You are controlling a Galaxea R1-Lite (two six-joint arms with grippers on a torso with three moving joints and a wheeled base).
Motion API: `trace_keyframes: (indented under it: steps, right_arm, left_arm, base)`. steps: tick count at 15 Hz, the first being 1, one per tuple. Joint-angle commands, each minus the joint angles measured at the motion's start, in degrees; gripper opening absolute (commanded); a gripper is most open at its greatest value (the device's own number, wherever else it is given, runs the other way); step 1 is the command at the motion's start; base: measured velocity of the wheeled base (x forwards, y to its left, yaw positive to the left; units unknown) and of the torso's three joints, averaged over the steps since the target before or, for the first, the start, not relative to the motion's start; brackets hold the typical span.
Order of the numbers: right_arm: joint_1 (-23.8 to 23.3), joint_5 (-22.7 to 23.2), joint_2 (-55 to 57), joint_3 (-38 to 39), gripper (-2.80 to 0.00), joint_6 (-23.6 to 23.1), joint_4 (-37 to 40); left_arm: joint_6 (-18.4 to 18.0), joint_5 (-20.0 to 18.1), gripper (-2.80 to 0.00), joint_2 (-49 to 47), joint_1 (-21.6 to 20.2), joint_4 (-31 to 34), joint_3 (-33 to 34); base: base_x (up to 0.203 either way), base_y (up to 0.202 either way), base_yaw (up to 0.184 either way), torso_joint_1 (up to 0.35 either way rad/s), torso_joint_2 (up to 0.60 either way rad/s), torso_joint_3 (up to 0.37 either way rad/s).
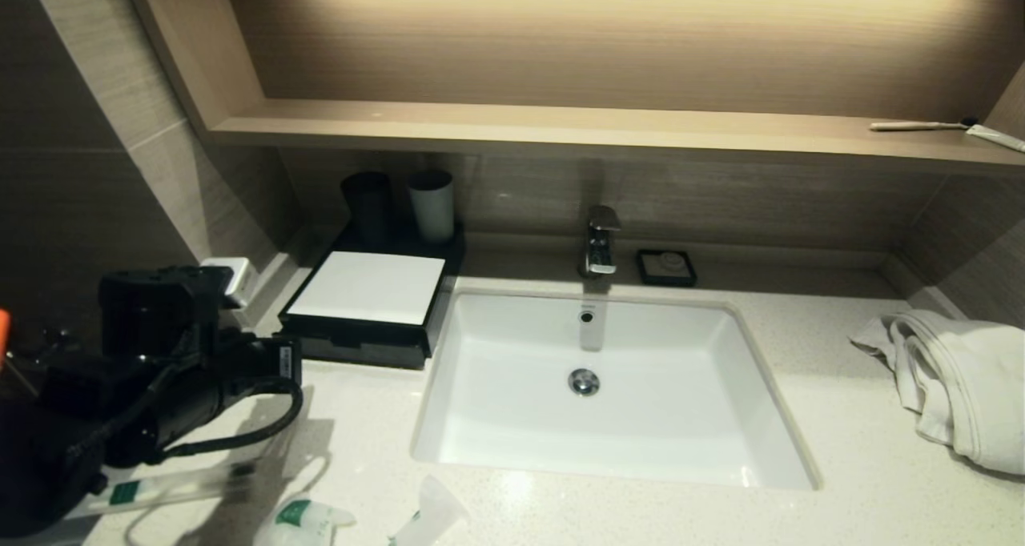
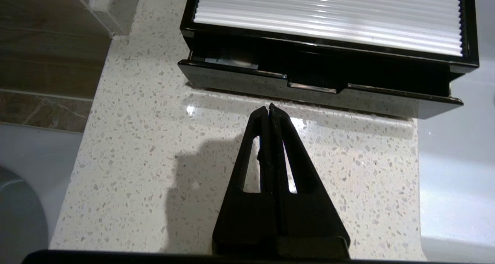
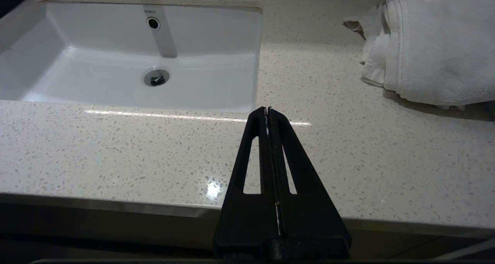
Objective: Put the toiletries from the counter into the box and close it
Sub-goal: Open the drawer
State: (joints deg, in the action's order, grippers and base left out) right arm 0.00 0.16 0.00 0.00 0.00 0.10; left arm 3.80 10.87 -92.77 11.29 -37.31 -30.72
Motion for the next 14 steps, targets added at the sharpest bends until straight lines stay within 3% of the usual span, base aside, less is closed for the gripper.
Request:
trace_keyframes:
  steps: [1,7,14]
  right_arm:
    - [0.0,0.0,0.0,0.0,-2.80,0.0,0.0]
    - [0.0,0.0,0.0,0.0,-2.80,0.0,0.0]
    - [0.0,-0.1,0.0,0.0,-2.80,0.0,0.0]
  left_arm:
    - [0.1,1.0,-2.80,-3.3,0.1,-4.2,1.6]
    - [0.1,1.2,-2.80,-7.4,0.2,-9.9,2.6]
    - [0.3,1.0,-2.80,-9.5,1.2,-11.8,1.9]
  base:
    - [0.000,0.000,0.000,0.000,0.00,0.000]
    - [0.000,0.000,0.000,0.000,0.00,0.000]
    - [0.000,0.000,0.000,0.000,0.00,0.000]
